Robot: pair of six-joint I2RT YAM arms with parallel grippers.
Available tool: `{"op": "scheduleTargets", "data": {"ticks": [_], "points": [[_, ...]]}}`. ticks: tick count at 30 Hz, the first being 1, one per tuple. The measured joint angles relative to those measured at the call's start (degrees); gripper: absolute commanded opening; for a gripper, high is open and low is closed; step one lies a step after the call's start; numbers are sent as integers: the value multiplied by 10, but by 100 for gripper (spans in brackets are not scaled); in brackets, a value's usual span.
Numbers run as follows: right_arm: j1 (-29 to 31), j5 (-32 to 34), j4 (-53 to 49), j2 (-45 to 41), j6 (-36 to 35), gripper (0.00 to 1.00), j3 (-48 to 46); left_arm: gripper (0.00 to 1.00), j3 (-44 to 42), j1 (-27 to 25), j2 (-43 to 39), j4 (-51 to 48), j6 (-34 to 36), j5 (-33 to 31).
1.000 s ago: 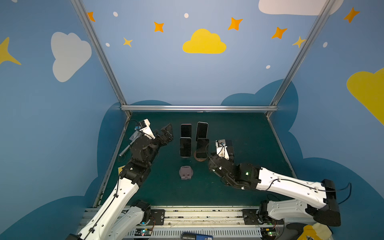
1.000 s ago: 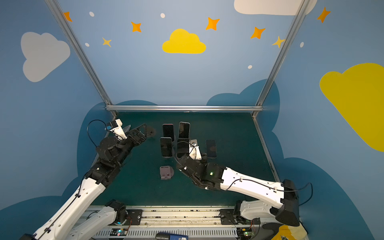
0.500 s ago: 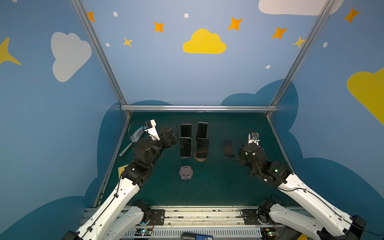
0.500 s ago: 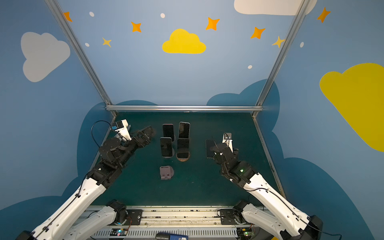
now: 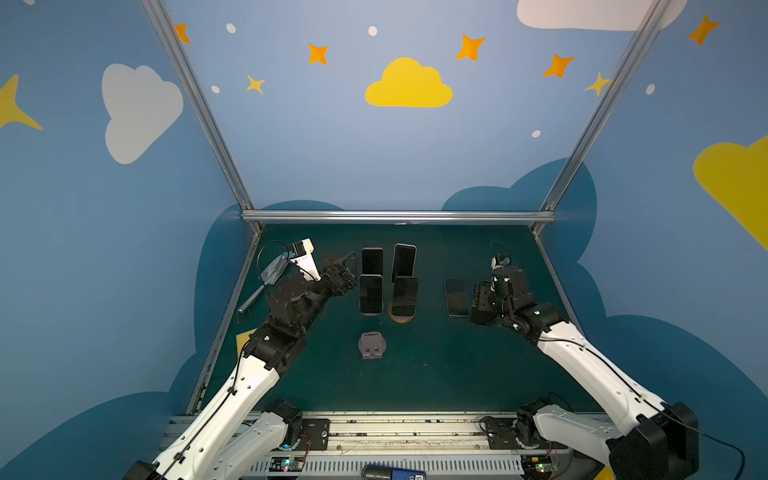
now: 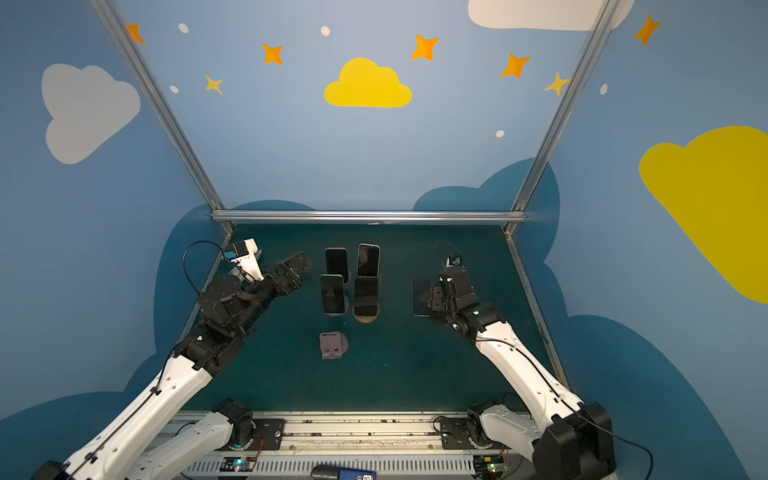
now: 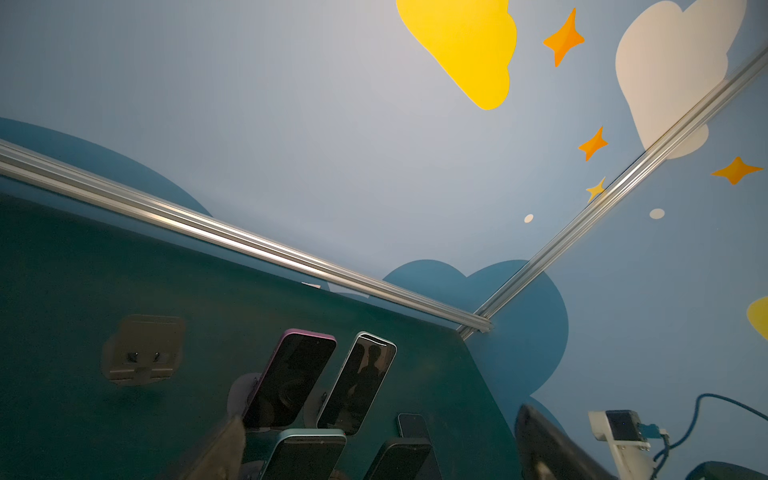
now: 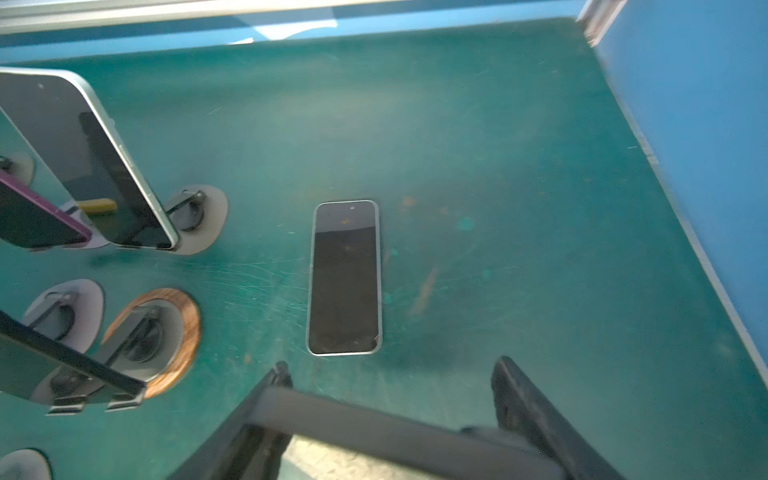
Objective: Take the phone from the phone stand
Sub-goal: 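Carry the dark phone toward the flat light-blue phone with the right gripper, then lower the dark phone flat beside the light-blue phone with the right gripper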
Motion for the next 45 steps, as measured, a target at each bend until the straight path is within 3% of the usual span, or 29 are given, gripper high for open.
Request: {"op": "scheduleTargets", "data": {"ticks": [6, 13, 24, 45], "points": [[2, -71, 44, 76, 16, 63, 21, 100, 1, 0, 0, 0, 3, 0], [23, -109, 73, 165, 28, 63, 63, 100, 1, 0, 0, 0, 8, 0], [29, -121, 12, 319, 56, 64, 243, 100, 1, 0, 0, 0, 10, -1], [30, -173, -13, 450, 37, 62, 301, 100, 1, 0, 5, 0, 11, -2]]}}
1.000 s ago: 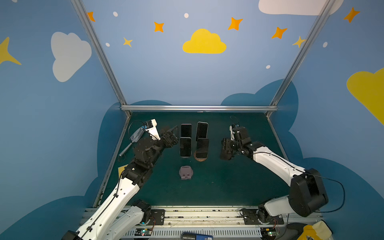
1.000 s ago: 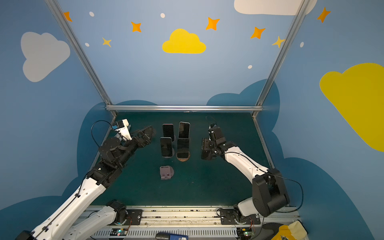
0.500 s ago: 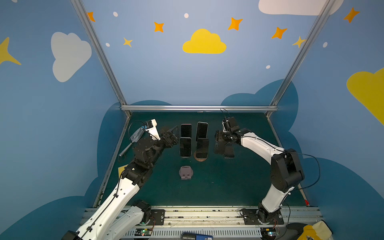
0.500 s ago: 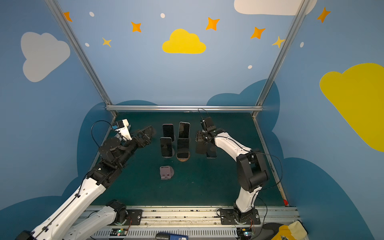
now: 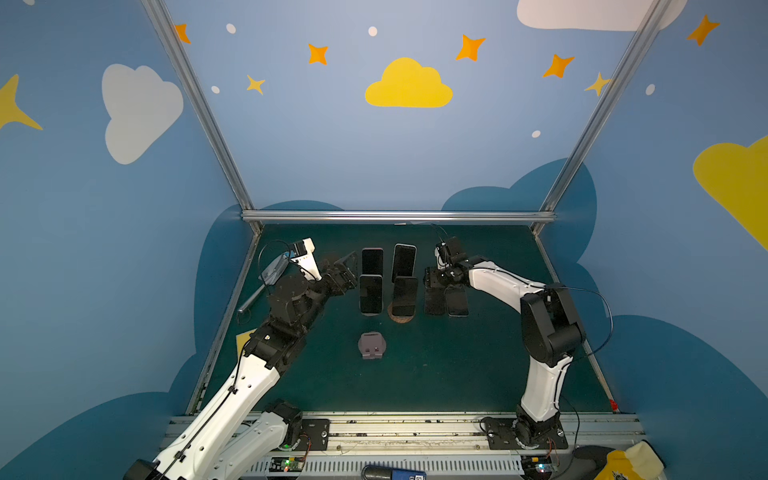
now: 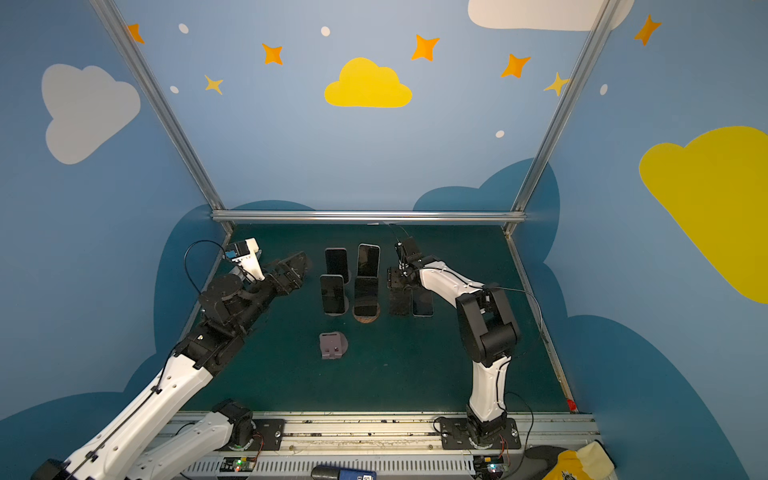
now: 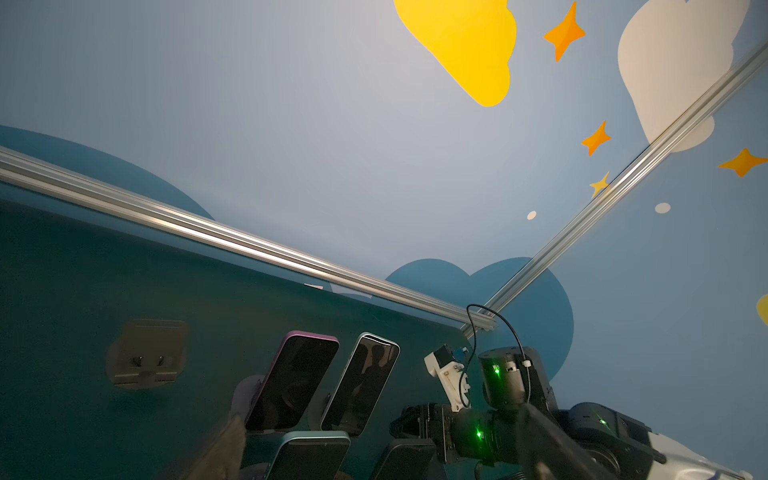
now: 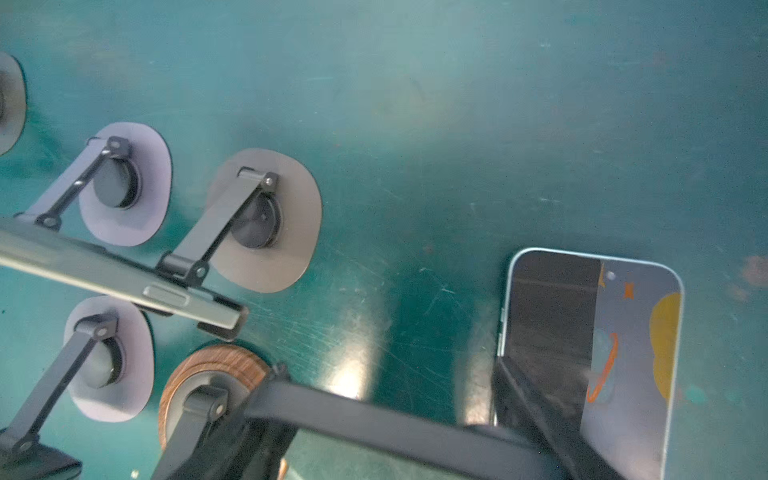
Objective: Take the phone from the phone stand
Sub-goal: 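Lower the dark phone flat beside the light-blue phone with the right gripper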
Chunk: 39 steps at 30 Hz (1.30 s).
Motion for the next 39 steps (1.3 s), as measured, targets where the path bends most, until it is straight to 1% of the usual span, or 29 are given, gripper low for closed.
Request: {"op": "scheduleTargets", "data": {"ticks": [5, 25, 31, 39], "points": [[0, -9, -4, 24, -6, 65, 22, 100, 0, 0, 4, 0, 0, 0], [-5, -19, -6, 97, -8, 67, 64, 100, 0, 2, -13, 5, -1, -22], [-5, -17, -18, 104, -8, 67, 69, 100, 0, 3, -14, 5, -1, -23], [-9, -17, -21, 104, 2, 70, 69, 100, 0, 3, -14, 5, -1, -24]]}}
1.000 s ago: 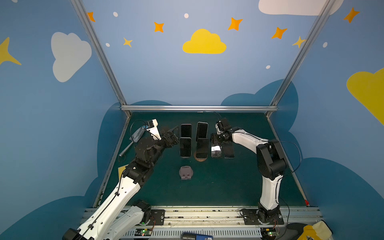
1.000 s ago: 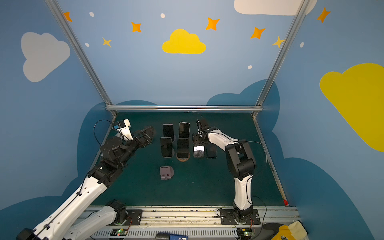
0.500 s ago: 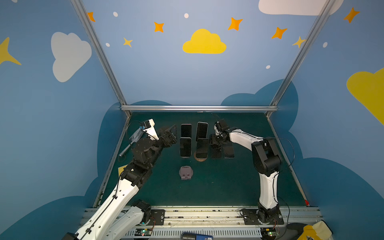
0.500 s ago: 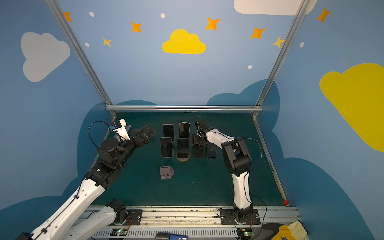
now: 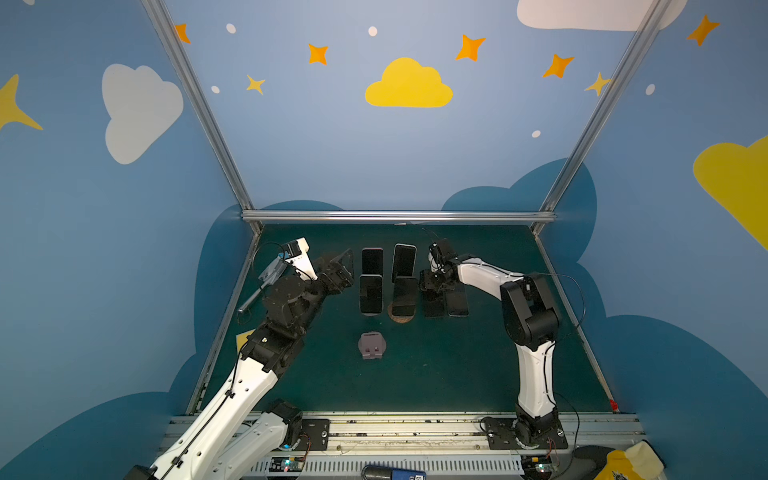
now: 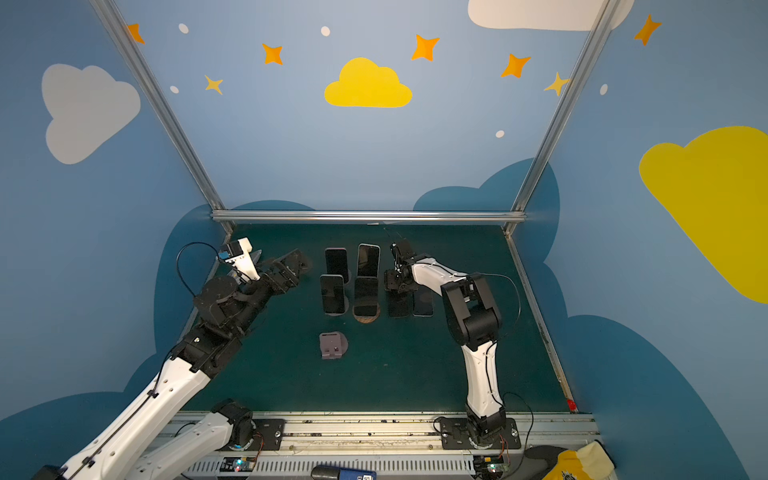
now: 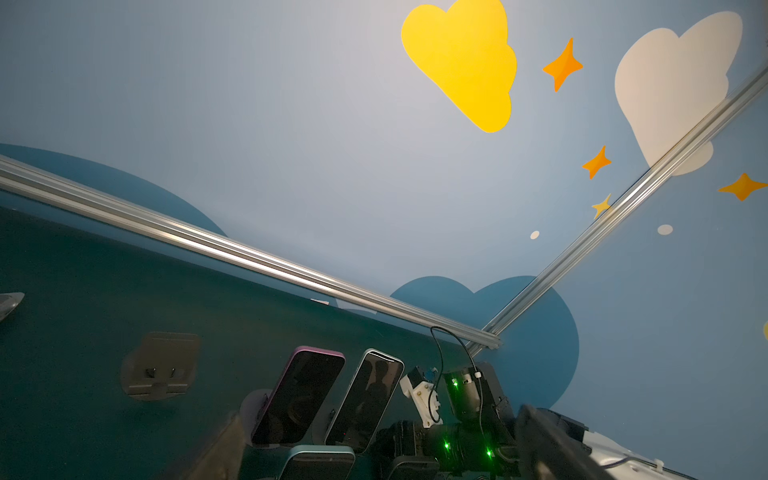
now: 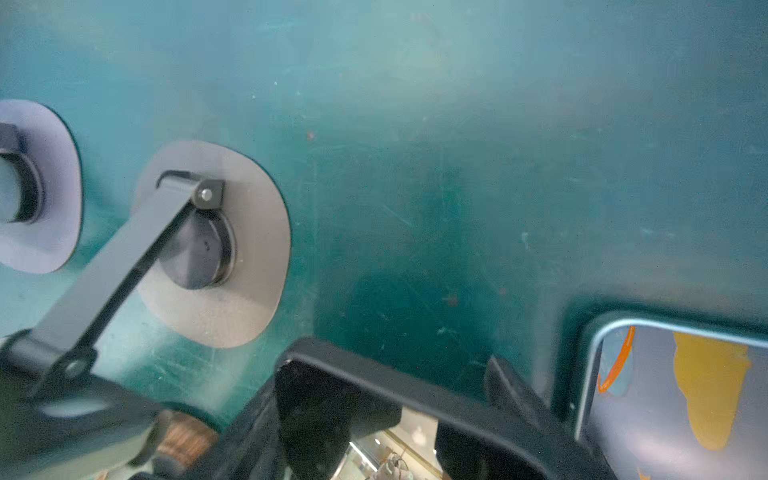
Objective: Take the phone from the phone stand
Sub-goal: 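Lower the dark phone flat beside the light-blue phone with the right gripper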
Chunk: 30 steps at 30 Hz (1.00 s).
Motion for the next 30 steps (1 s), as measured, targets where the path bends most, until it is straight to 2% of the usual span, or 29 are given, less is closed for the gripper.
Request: {"op": "scheduleTargets", "data": {"ticks": [20, 25, 30], "points": [[-1, 6, 19, -3, 34, 74, -11, 100, 0, 0, 1, 0, -1, 0], [1, 12, 25, -6, 39, 84, -14, 100, 0, 0, 2, 0, -1, 0], [8, 39, 8, -6, 39, 86, -9, 100, 0, 0, 5, 0, -1, 0]]}}
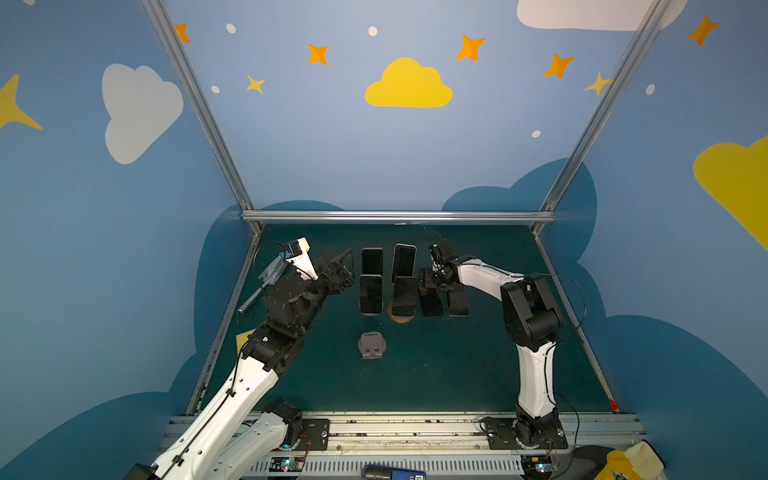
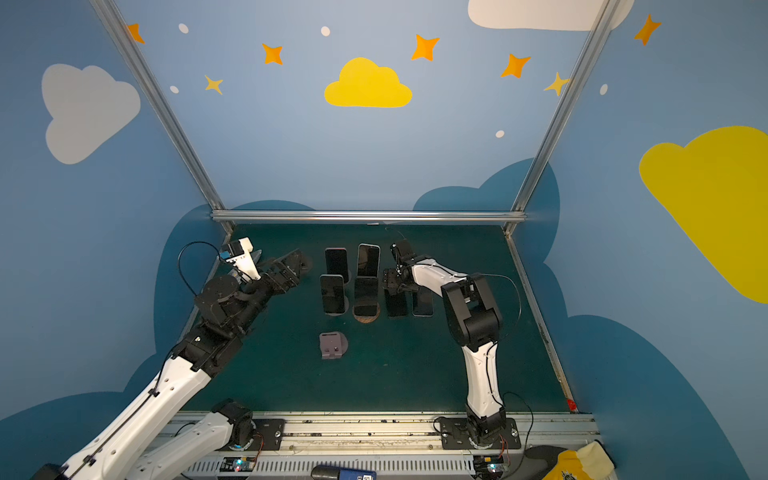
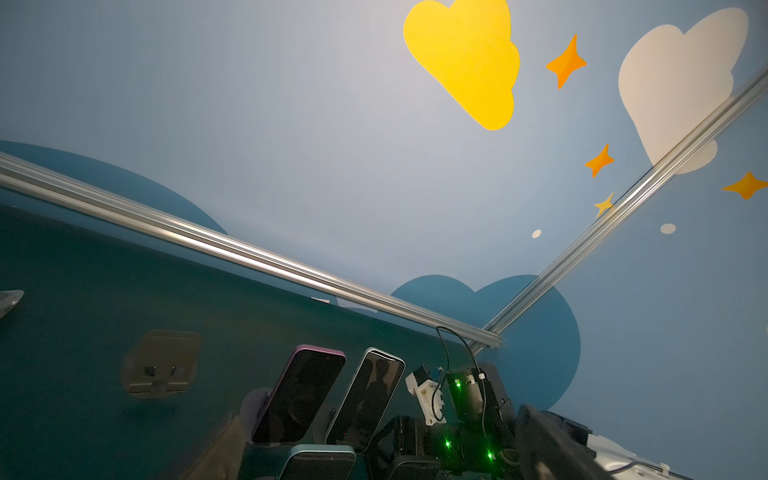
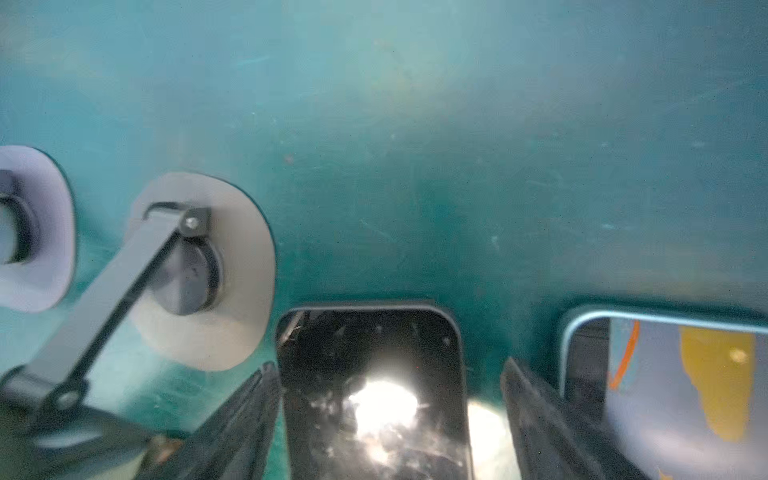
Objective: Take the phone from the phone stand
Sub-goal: 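Lower the dark phone flat beside the light-blue phone with the right gripper, then open the right gripper to release the dark phone on the table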
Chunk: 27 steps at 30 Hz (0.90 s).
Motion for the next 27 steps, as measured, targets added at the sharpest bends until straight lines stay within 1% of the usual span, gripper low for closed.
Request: {"op": "scheduleTargets", "data": {"ticks": [4, 19, 27], "points": [[5, 15, -15, 2, 0, 86, 5, 100, 0, 0, 1, 0, 0, 0], [25, 11, -36, 7, 0, 87, 19, 100, 0, 0, 0, 0, 0, 0], [29, 48, -52, 17, 7, 86, 31, 100, 0, 0, 0, 0, 0, 0]]}}
